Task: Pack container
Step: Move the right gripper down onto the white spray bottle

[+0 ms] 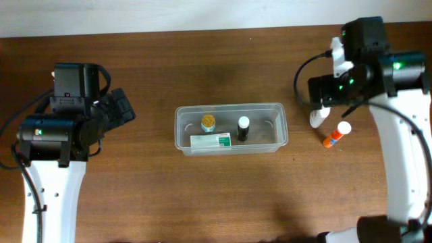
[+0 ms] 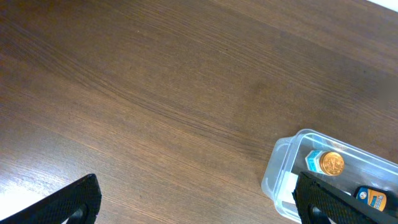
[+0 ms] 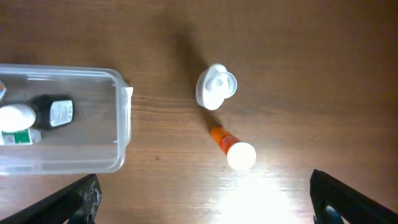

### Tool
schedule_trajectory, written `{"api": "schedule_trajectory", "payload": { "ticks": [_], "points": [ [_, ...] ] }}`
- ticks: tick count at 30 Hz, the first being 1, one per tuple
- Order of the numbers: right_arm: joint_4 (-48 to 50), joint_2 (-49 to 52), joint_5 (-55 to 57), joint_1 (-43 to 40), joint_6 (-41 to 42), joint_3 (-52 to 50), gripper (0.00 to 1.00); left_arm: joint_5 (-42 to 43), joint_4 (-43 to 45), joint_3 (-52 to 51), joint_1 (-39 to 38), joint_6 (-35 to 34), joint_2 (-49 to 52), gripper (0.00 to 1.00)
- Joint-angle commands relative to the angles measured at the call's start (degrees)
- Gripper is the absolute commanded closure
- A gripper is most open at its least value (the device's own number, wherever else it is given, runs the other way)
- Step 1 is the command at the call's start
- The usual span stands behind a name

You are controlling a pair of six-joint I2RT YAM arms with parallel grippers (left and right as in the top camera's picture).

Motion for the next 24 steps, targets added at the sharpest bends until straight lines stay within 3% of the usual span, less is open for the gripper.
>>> {"api": "schedule_trajectory", "payload": {
  "ticks": [1, 6, 24],
  "points": [
    [0.24, 2.38, -5.9, -5.22, 0.59, 0.94, 0.02, -0.83, -0.02, 0.35, 0.31, -0.28, -0.37, 0.01],
    [0.72, 4.55, -5.92, -9.14, 0.59, 0.9, 0.02, -0.83, -0.02, 0.35, 0.31, -0.28, -0.37, 0.01],
    [14.29, 8.15, -11.78, -7.52, 2.12, -3.65, 0.02, -0.83, -0.02, 0.35, 0.31, -0.28, -0.37, 0.0]
  ]
}}
